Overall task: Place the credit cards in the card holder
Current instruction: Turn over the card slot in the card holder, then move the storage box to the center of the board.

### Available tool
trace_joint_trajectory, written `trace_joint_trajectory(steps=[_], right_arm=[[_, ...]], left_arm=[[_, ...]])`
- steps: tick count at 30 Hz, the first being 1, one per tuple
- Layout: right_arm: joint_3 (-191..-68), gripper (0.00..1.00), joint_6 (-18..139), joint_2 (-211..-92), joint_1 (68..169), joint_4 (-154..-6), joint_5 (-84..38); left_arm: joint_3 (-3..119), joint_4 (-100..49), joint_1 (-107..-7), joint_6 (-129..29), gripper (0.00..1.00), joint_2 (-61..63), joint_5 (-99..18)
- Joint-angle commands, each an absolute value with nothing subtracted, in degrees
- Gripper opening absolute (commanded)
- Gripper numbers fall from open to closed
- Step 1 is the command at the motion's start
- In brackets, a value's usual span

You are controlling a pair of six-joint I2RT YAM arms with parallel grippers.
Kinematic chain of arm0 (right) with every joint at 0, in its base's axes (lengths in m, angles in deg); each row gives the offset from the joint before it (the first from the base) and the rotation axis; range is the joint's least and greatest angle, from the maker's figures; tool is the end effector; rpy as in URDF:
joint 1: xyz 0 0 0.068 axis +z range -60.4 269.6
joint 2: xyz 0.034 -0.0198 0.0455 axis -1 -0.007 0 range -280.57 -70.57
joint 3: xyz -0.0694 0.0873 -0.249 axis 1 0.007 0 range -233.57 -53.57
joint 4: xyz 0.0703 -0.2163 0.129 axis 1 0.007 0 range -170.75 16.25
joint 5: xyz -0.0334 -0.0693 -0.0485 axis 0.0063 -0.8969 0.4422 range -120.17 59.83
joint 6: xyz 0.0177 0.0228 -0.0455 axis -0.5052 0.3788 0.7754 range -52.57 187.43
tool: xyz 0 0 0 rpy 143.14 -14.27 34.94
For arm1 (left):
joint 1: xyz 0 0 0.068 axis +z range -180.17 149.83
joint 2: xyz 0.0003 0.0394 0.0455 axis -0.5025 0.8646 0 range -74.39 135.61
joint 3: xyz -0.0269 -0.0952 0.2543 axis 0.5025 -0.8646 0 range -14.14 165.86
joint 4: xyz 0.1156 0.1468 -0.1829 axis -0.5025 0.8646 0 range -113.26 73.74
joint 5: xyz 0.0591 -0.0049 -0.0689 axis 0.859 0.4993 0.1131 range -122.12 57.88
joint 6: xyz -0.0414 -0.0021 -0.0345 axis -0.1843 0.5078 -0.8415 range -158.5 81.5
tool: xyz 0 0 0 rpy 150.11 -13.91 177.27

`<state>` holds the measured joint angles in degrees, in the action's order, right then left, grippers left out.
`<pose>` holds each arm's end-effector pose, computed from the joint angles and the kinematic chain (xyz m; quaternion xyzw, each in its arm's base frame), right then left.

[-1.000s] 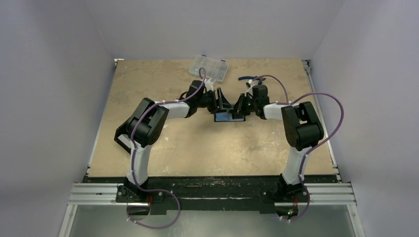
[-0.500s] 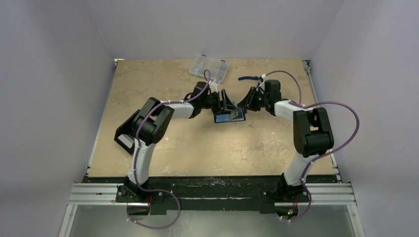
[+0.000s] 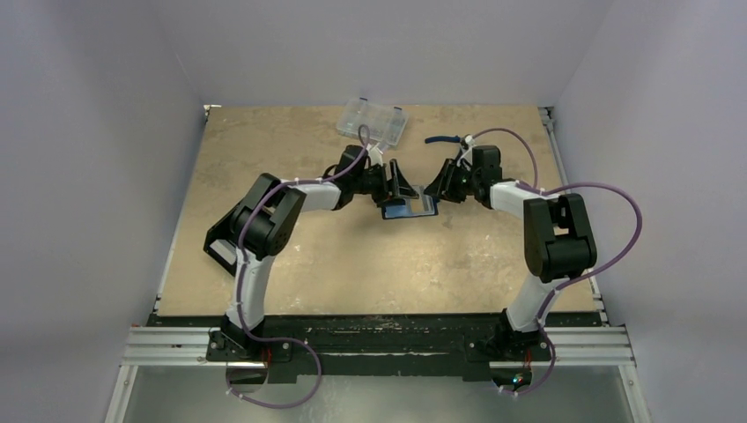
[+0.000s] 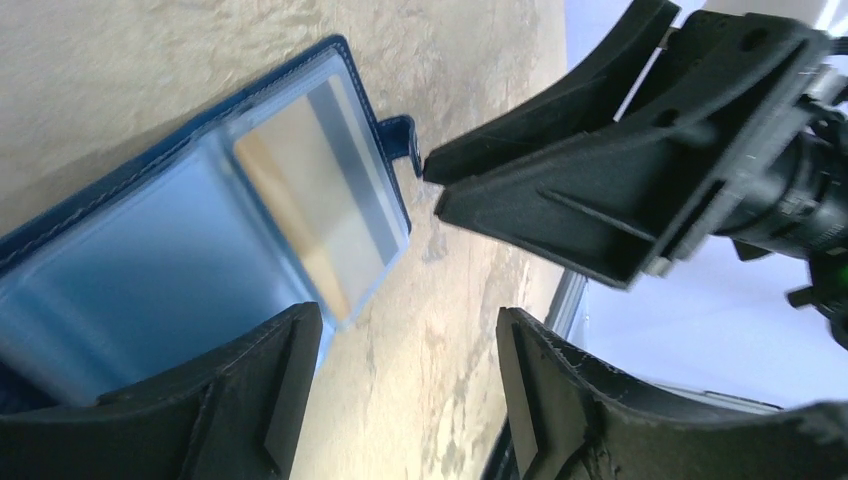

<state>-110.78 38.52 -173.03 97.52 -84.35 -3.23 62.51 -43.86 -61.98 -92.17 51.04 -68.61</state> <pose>0.3654 0.0671 0.1692 0.0678 0.8898 0.3274 0.3107 0.3884 -0.2658 0.1355 0.0035 0.8305 -0.5285 0.1760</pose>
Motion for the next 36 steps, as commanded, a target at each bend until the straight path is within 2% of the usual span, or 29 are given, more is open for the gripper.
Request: trace_joint_trajectory(steps=[1, 4, 6, 10, 13, 15, 19, 23, 28, 31, 36], right_arm=[[-108.8, 0.45, 42.5, -169.2, 97.9, -83.4, -4.2], [-107.8, 0.53, 45.3, -165.8, 99.7, -81.8, -6.3], [-108.9, 0.58, 47.6, -164.9, 102.3, -79.6, -7.9], [-110.1, 0.68, 50.4, -164.3, 108.1, -78.9, -8.8], [-110.6, 0.70, 50.0, -164.4, 109.6, -80.0, -7.1], [-110.3, 0.70, 49.4, -163.8, 109.8, -80.4, -6.2], [-107.9, 0.70, 47.9, -161.3, 109.9, -84.0, -3.6], [-105.9, 0.70, 46.2, -159.2, 110.1, -86.8, -0.6], [-104.1, 0.70, 44.2, -157.3, 110.6, -90.0, 1.8], [-103.6, 0.70, 43.4, -157.2, 110.7, -91.4, 2.6], [-102.7, 0.70, 41.9, -157.1, 110.8, -93.5, 4.0]], left_arm=[[59.4, -40.0, -57.0, -87.3, 0.70, 38.9, -72.0], [58.3, -24.9, -52.4, -75.5, 0.73, 28.8, -71.6], [59.3, -9.2, -50.5, -66.2, 0.74, 22.9, -67.0], [64.3, 19.7, -50.1, -56.8, 0.78, 14.5, -48.1], [64.9, 31.7, -49.3, -63.1, 0.79, 9.3, -25.3], [64.2, 38.0, -46.2, -69.3, 0.85, 6.2, -14.7], [57.7, 41.3, -33.0, -78.9, 0.99, -2.3, -7.5], [54.0, 42.8, -23.7, -85.8, 1.00, -3.3, -4.9], [52.1, 45.4, -22.5, -93.3, 1.00, 3.8, -3.9], [49.2, 43.4, -22.4, -95.6, 1.00, 3.9, -4.6], [45.1, 40.4, -22.4, -99.5, 1.00, 3.8, 1.2]])
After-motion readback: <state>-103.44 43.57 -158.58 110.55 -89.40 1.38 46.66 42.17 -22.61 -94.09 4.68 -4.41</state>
